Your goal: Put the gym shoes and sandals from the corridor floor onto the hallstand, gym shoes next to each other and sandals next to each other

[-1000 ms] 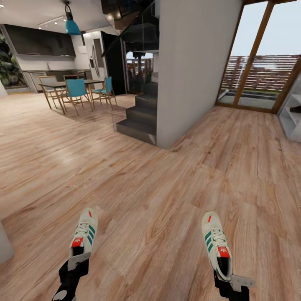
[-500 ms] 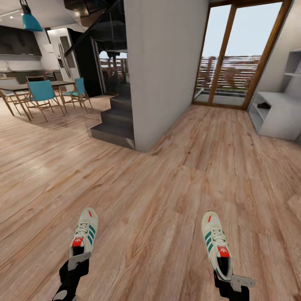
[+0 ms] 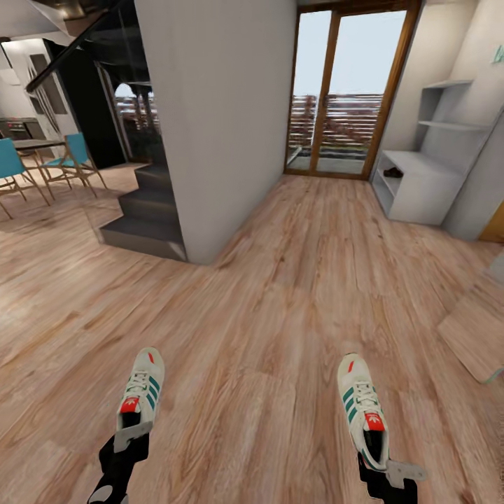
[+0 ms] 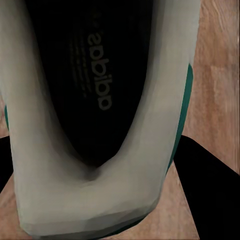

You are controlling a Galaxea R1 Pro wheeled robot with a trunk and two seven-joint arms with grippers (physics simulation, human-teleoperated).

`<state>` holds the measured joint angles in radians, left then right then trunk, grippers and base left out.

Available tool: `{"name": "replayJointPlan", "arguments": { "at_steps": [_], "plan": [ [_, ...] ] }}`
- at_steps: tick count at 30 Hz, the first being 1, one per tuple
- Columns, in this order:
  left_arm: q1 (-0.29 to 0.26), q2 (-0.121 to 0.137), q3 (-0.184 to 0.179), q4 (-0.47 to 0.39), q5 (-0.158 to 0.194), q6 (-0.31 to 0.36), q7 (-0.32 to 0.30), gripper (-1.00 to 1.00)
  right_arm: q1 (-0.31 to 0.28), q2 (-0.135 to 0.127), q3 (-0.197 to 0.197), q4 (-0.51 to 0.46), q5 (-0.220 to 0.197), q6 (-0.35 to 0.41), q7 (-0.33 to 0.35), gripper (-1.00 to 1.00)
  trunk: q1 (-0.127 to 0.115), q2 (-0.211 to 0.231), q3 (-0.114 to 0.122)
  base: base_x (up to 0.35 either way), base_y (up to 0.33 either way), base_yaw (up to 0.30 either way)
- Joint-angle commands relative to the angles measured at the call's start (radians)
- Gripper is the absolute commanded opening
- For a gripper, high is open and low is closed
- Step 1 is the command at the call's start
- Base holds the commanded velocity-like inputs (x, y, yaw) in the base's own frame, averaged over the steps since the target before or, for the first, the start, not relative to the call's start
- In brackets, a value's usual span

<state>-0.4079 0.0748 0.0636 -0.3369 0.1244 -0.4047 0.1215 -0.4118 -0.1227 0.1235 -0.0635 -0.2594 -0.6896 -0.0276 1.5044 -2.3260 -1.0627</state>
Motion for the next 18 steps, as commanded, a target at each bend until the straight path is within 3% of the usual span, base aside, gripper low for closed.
{"name": "replayJointPlan", "arguments": {
  "at_steps": [1,11,18],
  "plan": [
    [0.0,0.0,-0.002,0.0,0.009,-0.003,0.0,-1.0,-0.001,0.0,0.008,0.001,-0.006,-0.002,-0.004,-1.0,0.0,0.0,-0.001,0.336,-0.018,-0.3],
    [0.0,0.0,-0.002,-0.002,0.009,-0.003,0.0,-1.0,-0.001,0.001,0.01,0.001,-0.006,-0.002,-0.002,-1.0,0.0,0.0,-0.001,0.338,-0.004,-0.296],
    [0.0,0.0,-0.002,-0.002,0.009,-0.003,0.0,-1.0,-0.001,0.001,0.01,0.001,-0.005,-0.002,0.001,-1.0,0.0,0.0,-0.001,0.339,0.0,-0.063]
  ]
}}
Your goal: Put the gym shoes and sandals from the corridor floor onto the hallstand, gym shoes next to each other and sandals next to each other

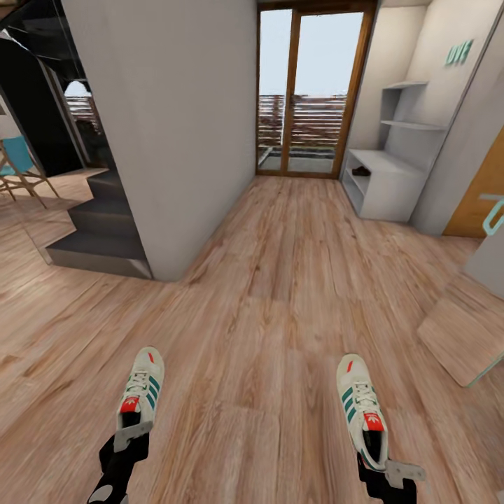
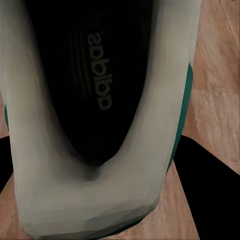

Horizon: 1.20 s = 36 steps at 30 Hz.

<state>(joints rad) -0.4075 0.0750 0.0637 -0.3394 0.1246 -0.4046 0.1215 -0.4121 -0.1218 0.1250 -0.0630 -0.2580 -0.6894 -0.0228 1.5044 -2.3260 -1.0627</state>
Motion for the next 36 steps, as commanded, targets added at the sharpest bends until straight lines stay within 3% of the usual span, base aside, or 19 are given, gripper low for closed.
{"name": "replayJointPlan", "arguments": {
  "at_steps": [1,15,36],
  "plan": [
    [-0.001,0.0,-0.002,0.0,0.009,-0.003,0.0,-1.0,-0.001,0.0,0.008,0.0,-0.007,-0.002,-0.004,-1.0,0.0,0.0,-0.001,0.339,0.0,-0.01],
    [-0.001,0.0,-0.002,-0.001,0.009,-0.003,0.0,-1.0,-0.001,0.002,0.008,0.0,-0.007,-0.002,-0.006,-1.0,0.0,0.0,-0.001,0.339,0.0,-0.025],
    [-0.001,0.0,-0.002,0.0,0.009,-0.003,0.0,-1.0,-0.001,0.004,0.008,0.002,-0.006,-0.002,-0.006,-1.0,0.0,0.0,-0.001,0.339,0.0,-0.287]
  ]
}}
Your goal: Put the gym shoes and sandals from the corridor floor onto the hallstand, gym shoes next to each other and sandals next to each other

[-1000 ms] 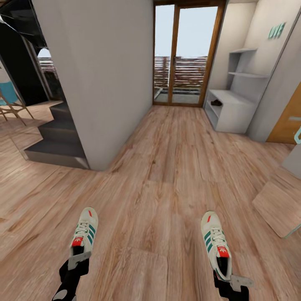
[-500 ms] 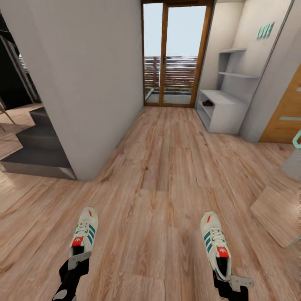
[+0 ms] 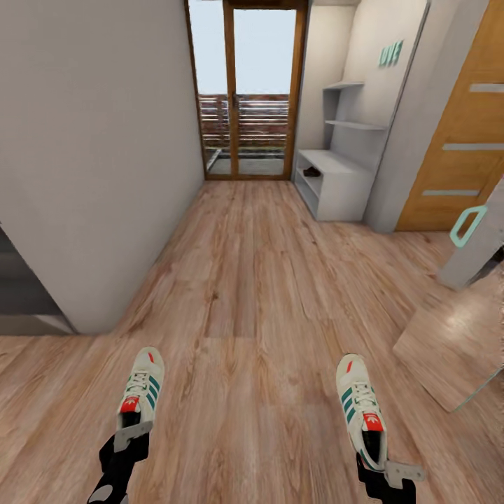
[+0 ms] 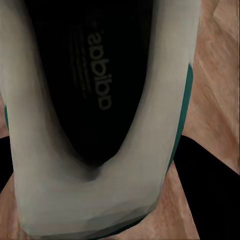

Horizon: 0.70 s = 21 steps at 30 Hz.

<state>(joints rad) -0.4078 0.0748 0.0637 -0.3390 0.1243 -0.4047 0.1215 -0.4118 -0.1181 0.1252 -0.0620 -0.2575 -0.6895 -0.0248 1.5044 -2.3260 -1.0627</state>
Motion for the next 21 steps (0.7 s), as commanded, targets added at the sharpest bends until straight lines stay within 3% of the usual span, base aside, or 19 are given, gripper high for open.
{"name": "replayJointPlan", "arguments": {
  "at_steps": [1,6,21],
  "plan": [
    [0.0,0.0,-0.002,0.0,0.009,-0.003,0.0,-1.0,-0.001,0.0,0.008,0.001,-0.006,-0.002,-0.004,-1.0,0.0,0.0,-0.001,0.339,0.0,-0.294],
    [0.0,0.0,-0.002,0.0,0.009,-0.003,0.0,-1.0,-0.001,0.0,0.008,0.001,-0.006,-0.002,-0.004,-1.0,0.0,0.0,-0.001,0.339,0.0,-0.183],
    [0.0,0.0,-0.002,-0.001,0.009,-0.003,0.0,-1.0,-0.001,0.0,0.008,0.001,-0.006,-0.002,-0.003,-1.0,0.0,0.0,0.009,0.339,0.054,-0.007]
  ]
}}
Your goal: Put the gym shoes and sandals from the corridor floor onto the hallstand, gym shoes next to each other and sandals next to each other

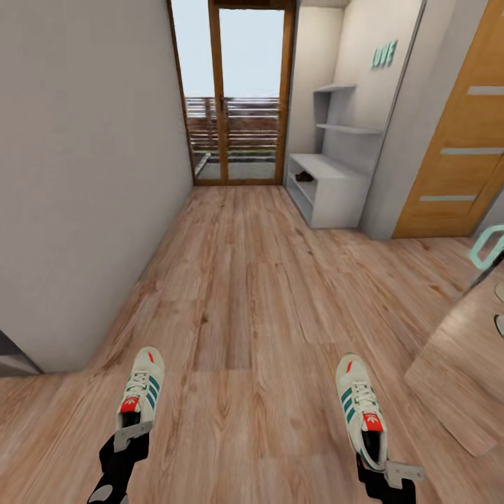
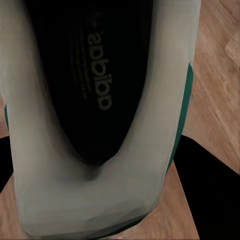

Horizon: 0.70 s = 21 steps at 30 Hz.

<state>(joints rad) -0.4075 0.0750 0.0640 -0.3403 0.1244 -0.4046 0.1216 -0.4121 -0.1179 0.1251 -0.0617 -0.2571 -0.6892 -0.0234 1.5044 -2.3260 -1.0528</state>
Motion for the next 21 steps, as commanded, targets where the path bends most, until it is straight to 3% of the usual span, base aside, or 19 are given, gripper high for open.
{"name": "replayJointPlan", "arguments": {
  "at_steps": [1,21],
  "plan": [
    [-0.001,0.0,-0.003,0.001,0.009,-0.003,0.0,-1.0,-0.001,0.0,0.008,0.0,-0.007,-0.003,-0.004,-1.0,0.0,0.0,0.0,0.339,0.106,0.0],
    [-0.001,0.0,-0.003,0.0,0.009,-0.004,0.0,-1.0,-0.001,-0.001,0.008,0.0,-0.007,-0.003,-0.006,-1.0,0.0,0.0,0.0,0.339,0.106,0.0]
  ]
}}
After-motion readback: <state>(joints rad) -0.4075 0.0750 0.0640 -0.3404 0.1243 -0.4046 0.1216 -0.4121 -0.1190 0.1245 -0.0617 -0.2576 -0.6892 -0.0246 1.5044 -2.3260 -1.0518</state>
